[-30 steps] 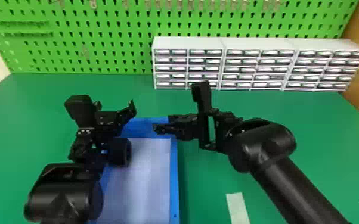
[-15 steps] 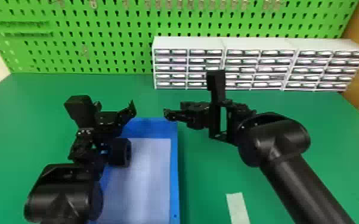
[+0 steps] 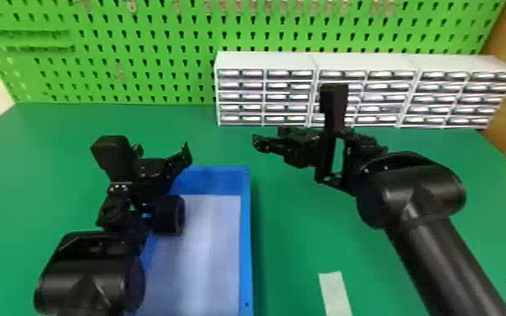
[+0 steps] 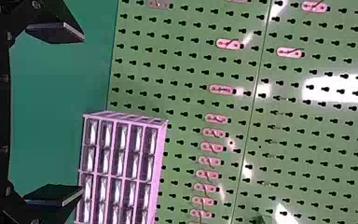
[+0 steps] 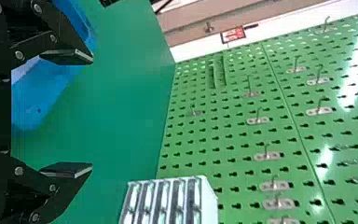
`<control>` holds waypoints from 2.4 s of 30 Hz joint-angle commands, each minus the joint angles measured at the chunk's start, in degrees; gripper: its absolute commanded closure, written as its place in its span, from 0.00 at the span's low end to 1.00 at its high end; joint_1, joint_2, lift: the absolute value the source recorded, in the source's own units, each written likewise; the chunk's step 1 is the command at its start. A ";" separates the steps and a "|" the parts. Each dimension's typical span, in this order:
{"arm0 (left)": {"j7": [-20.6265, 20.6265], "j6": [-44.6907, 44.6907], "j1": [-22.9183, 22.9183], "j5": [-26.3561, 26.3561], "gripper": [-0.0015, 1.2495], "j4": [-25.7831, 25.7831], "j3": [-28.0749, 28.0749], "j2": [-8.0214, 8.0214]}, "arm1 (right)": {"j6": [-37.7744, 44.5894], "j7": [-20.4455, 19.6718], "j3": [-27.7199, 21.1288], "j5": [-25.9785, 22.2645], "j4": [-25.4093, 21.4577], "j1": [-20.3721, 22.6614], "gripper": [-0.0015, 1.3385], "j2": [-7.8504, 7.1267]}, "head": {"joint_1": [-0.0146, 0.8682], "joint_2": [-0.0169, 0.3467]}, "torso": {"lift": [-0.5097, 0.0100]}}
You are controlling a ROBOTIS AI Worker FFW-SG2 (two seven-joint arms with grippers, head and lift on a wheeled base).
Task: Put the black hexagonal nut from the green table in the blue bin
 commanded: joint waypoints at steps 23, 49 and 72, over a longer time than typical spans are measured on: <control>0.00 0.09 0.27 -0.43 0.11 0.09 0.26 -0.02 | 0.62 -0.18 -14.01 7.83 -8.47 4.96 0.34 0.17 | 0.79 0.19 | 0.79; 0.26 0.09 0.27 -0.43 0.11 0.26 0.17 -0.02 | -1.49 -3.52 -26.75 11.52 -15.32 11.64 0.35 1.49 | 0.79 0.19 | 0.79; 0.35 0.09 0.45 -0.25 0.11 0.26 0.17 -0.02 | -10.28 -7.73 -30.18 15.13 -15.76 17.26 0.37 2.11 | 0.79 0.19 | 0.79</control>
